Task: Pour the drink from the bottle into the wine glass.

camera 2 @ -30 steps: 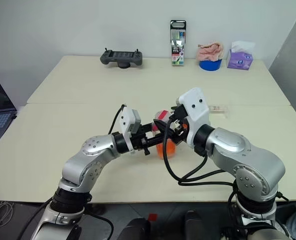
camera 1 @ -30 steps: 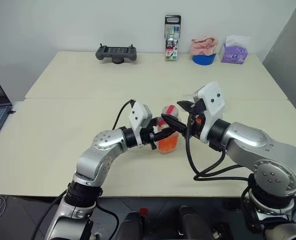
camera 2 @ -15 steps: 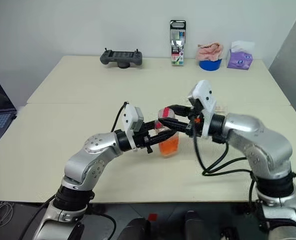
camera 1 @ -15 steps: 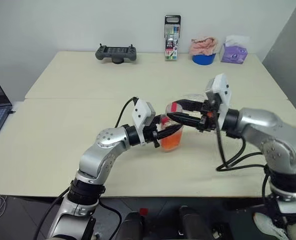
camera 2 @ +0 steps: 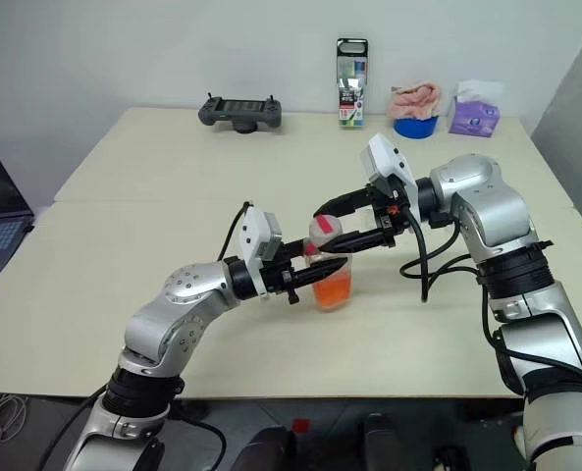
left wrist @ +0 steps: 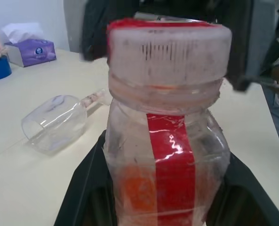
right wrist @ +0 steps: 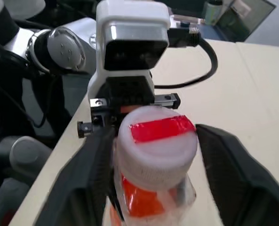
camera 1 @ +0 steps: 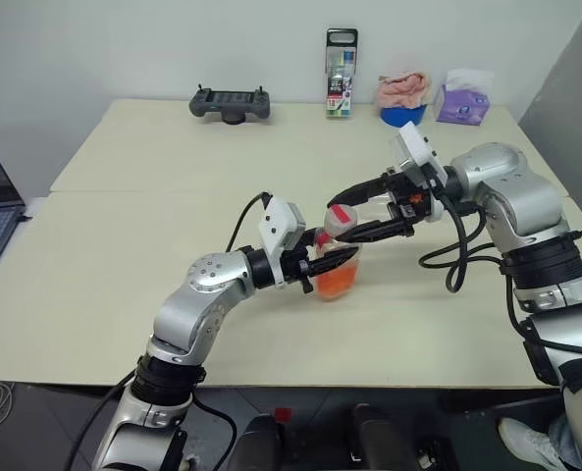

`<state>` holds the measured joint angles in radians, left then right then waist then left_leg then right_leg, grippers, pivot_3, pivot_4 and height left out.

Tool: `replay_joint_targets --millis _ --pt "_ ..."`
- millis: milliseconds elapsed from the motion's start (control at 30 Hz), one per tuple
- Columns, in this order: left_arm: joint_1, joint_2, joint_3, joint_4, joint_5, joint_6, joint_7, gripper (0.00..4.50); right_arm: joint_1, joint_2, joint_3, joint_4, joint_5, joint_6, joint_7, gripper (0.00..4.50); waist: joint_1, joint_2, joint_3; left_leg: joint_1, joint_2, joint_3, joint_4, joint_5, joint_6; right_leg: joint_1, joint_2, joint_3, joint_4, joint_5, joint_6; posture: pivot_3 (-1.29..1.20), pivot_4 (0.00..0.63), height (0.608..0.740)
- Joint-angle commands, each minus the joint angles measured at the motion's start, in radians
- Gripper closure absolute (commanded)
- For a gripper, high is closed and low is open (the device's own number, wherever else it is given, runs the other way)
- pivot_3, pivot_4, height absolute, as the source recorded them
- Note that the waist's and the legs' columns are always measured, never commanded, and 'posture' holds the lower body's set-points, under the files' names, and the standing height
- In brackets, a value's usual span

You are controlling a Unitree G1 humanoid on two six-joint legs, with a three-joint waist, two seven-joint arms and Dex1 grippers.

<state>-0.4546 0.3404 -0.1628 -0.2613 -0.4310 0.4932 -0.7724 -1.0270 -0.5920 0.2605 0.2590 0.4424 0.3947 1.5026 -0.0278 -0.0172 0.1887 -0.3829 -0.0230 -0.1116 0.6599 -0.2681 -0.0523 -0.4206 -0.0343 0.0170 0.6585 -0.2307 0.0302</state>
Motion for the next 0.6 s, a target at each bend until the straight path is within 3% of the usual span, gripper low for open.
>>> replay_joint_targets --millis 33,67,400,533,600 --pt "-0.004 -0.005 0.010 -0.040 -0.011 -0.016 0.004 2.80 -0.032 -0.018 -0.032 -0.020 0.028 0.023 0.080 0.27 0.001 0.000 0.000 0.000 0.000 0.000 0.000 0.000 0.000 0.000 -0.001 0.000 0.000 0.000 0.000 0.00 0.150 0.740" --pt "-0.003 -0.004 0.013 -0.042 -0.011 -0.015 0.006 2.80 -0.029 -0.022 -0.038 -0.028 0.034 0.032 0.079 0.00 0.001 0.000 0.000 0.000 0.000 0.000 0.000 0.000 0.000 0.000 -0.001 0.000 0.000 0.000 0.000 0.00 0.150 0.740" --pt "-0.012 -0.001 0.017 -0.024 -0.011 -0.022 0.001 2.80 0.050 -0.047 -0.100 -0.176 0.091 0.155 -0.033 0.00 0.000 0.000 0.000 0.000 -0.001 0.001 0.000 0.000 0.000 0.000 -0.001 0.000 0.000 0.000 0.000 0.00 0.150 0.740" --pt "-0.017 0.000 0.020 -0.014 -0.008 -0.031 -0.006 2.80 0.145 -0.043 -0.118 -0.325 0.068 0.191 -0.164 0.00 0.000 0.000 0.000 0.000 -0.001 0.000 0.000 0.000 0.000 0.000 -0.001 0.000 0.000 0.000 0.000 0.00 0.150 0.740" --pt "-0.016 -0.002 0.021 -0.020 -0.009 -0.031 -0.004 2.80 0.201 0.000 -0.127 -0.405 0.010 0.206 -0.340 0.00 0.000 0.000 0.000 0.000 -0.001 0.001 0.001 0.000 0.000 0.000 -0.001 0.000 0.001 0.000 0.000 0.00 0.150 0.740"
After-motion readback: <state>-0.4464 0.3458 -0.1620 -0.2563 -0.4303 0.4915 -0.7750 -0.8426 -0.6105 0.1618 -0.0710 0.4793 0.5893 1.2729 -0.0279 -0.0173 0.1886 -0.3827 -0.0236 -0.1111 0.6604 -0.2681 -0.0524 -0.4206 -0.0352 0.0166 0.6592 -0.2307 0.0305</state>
